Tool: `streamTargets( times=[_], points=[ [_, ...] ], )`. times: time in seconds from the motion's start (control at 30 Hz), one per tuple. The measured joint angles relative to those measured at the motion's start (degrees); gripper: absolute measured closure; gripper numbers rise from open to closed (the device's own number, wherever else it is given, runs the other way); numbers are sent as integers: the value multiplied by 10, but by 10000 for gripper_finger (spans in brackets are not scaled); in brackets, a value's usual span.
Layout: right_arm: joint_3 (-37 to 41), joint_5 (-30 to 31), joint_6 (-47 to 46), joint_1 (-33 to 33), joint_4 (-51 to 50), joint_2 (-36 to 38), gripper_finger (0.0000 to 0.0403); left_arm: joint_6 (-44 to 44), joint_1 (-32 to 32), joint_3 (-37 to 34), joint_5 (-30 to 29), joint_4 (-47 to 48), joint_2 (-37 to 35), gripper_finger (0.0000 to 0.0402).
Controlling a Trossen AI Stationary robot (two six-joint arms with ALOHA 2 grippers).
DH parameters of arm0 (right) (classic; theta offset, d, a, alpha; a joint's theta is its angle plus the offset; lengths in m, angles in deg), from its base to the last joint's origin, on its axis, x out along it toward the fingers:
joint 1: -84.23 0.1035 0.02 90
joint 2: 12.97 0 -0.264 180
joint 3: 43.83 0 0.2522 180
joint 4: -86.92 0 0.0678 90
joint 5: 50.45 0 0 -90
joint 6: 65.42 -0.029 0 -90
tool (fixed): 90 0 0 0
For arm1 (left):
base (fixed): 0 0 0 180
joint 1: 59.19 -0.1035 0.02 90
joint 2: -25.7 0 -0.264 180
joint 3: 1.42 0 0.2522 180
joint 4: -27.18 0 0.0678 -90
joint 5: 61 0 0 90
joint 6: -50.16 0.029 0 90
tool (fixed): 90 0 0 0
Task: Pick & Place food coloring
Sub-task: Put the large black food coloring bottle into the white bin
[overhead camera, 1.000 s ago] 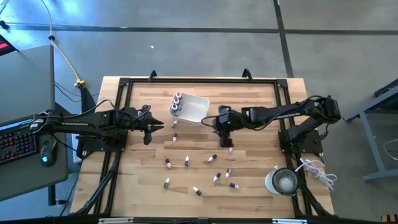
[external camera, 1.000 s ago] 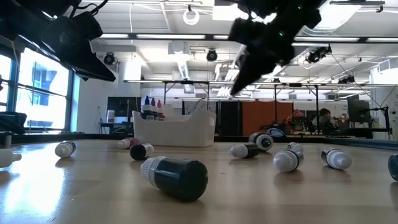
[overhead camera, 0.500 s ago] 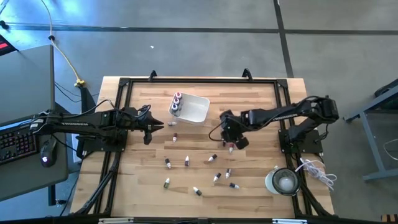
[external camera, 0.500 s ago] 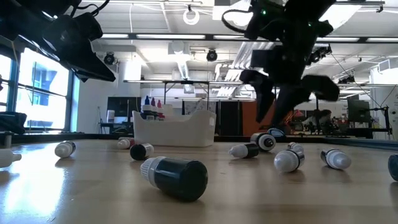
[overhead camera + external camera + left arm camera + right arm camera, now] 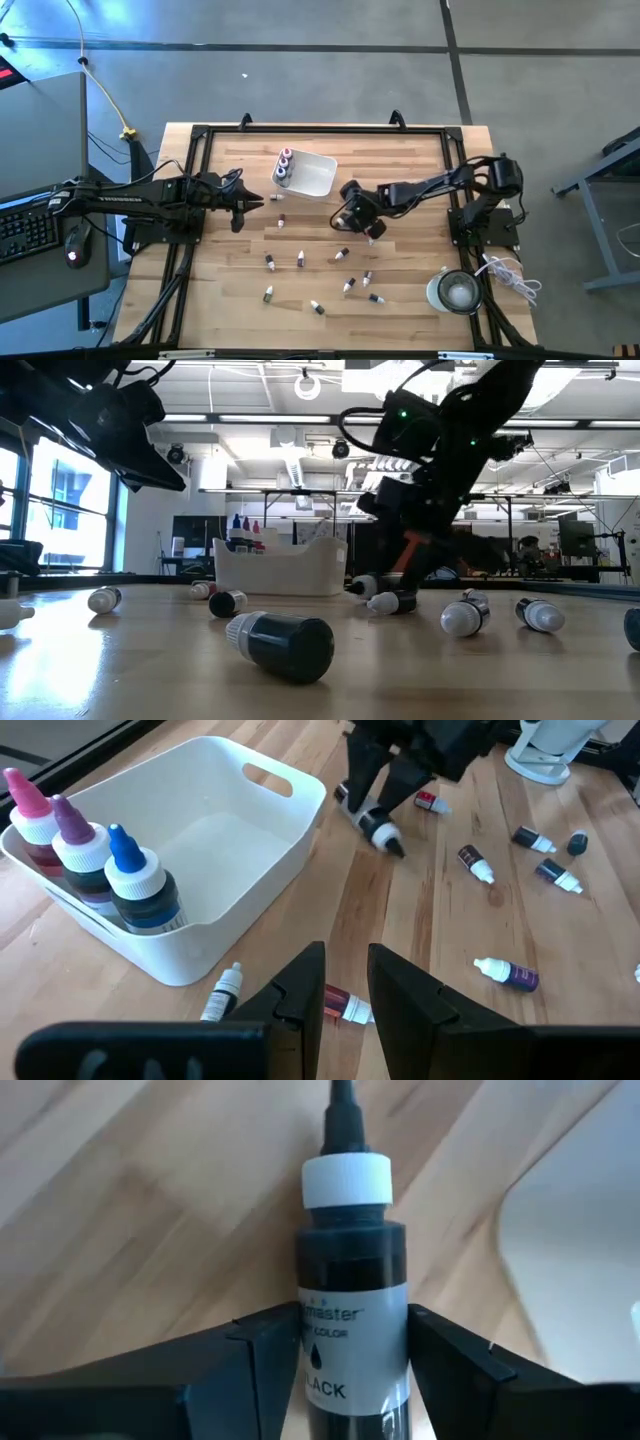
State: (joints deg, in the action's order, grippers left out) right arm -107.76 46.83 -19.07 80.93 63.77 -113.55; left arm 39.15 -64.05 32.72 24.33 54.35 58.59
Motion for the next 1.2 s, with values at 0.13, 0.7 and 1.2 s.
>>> streamTargets(
  times=[0.13, 0.7, 1.2],
  points=[
    [0, -32, -8, -8, 9, -15, 232, 0, 0, 0, 0, 0, 0, 323],
    [3, -192, -300, -11, 159, -15, 263, -2, 0, 0, -1, -5, 0, 323],
    [-3, -167, -390, -10, 408, -14, 273, 77, 0, 0, 57, -194, 33, 323]
  ],
)
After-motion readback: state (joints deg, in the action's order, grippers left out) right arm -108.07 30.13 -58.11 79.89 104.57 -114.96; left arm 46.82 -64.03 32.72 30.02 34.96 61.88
